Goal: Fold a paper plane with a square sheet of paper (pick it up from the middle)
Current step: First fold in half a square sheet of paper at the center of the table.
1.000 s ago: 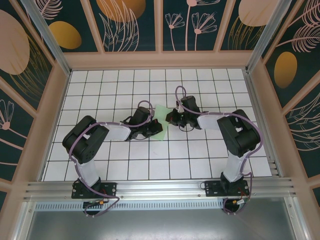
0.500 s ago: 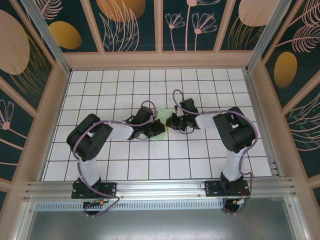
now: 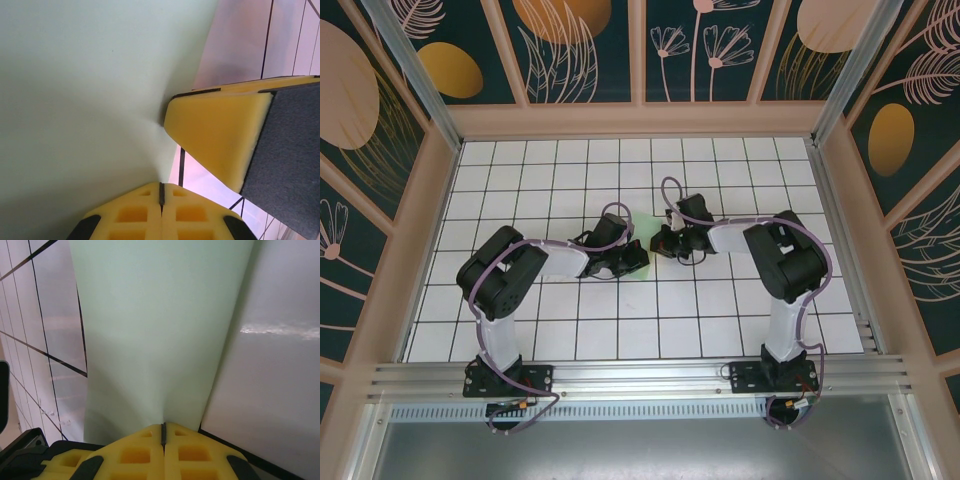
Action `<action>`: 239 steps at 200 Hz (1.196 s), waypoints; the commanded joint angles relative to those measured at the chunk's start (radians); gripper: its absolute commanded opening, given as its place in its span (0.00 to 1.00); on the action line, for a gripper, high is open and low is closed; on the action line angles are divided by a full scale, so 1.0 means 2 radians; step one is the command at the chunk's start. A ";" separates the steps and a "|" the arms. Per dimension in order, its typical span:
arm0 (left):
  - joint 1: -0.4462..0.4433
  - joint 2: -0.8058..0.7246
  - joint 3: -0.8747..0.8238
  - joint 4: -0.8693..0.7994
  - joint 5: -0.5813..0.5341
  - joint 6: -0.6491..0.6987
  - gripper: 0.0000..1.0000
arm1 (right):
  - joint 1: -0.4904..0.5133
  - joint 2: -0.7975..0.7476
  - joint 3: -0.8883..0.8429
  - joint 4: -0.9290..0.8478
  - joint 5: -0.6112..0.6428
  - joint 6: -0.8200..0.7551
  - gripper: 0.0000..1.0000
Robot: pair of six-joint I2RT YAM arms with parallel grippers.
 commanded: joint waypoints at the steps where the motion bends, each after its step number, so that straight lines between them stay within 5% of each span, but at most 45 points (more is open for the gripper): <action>1: -0.003 0.014 0.001 -0.040 -0.011 -0.004 0.00 | -0.005 0.019 0.016 -0.020 0.023 -0.021 0.00; 203: -0.004 0.005 -0.033 -0.051 -0.019 -0.011 0.00 | -0.084 0.122 0.182 -0.078 0.100 -0.040 0.00; 239: -0.004 -0.002 -0.019 -0.049 -0.021 -0.002 0.00 | -0.082 0.081 0.176 -0.068 0.083 -0.041 0.00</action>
